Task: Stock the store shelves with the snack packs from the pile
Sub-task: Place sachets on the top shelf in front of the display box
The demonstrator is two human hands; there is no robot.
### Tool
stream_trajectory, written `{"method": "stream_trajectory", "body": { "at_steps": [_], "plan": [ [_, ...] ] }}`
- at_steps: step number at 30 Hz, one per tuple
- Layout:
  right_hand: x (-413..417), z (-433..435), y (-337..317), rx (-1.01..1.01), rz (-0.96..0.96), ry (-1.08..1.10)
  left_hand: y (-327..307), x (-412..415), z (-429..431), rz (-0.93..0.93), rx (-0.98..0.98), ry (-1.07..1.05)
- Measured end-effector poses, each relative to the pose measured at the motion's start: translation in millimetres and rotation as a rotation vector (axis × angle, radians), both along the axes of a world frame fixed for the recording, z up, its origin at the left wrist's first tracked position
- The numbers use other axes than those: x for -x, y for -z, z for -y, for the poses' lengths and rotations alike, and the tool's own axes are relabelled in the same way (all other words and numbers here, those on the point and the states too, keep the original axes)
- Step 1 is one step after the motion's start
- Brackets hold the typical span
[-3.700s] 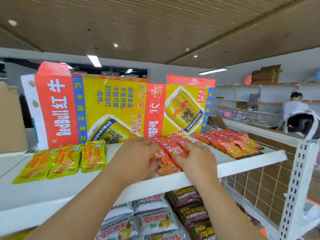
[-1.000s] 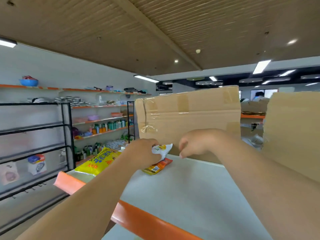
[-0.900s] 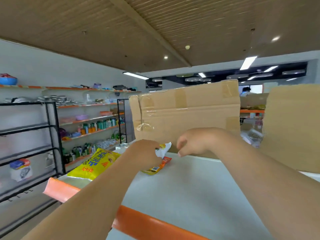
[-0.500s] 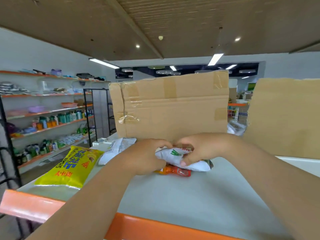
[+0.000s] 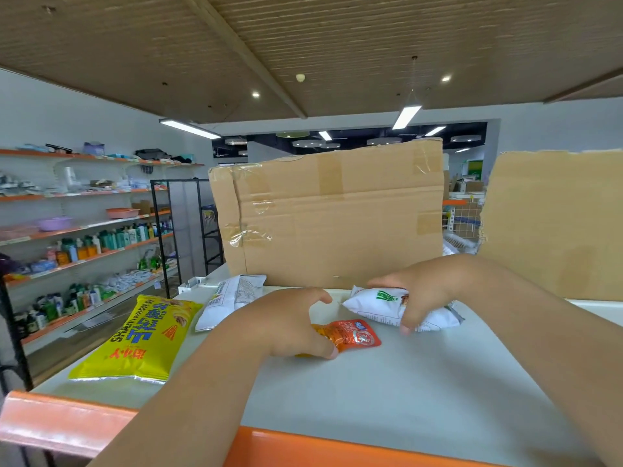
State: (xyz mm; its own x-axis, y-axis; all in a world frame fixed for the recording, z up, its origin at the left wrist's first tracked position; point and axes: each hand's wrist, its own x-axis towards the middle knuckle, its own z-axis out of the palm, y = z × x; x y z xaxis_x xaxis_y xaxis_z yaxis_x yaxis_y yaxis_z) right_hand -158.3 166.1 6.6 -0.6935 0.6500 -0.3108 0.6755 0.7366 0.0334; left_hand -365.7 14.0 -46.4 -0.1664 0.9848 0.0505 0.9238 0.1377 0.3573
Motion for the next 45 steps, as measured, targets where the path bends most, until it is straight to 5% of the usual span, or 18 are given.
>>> {"method": "stream_trajectory", "body": {
  "at_steps": [9,12,17,25,33,45],
  "plan": [
    [-12.8,3.9,-17.6,0.172,-0.181,0.326,-0.9,-0.3,1.4,0.01,0.002,0.029],
    [-19.0,6.3,-28.3,0.155,-0.21,0.218,-0.5,0.0,0.0,-0.008,-0.002,0.028],
    [-9.5,19.6,-24.5,0.128,0.018,0.015,-0.4,-0.6,-0.6,-0.018,0.007,0.029],
    [-17.0,19.1,-28.8,-0.164,0.266,0.146,-1.0,-0.9,2.0,-0.018,0.008,0.015],
    [-20.7,11.5,-23.8,-0.004,0.093,0.14,-4.1,-5.2,4.0,-0.035,0.025,-0.002],
    [-17.9,11.0,-19.9,-0.137,0.2,0.066,-3.2,-5.7,4.3,-0.012,0.02,-0.004]
  ]
}}
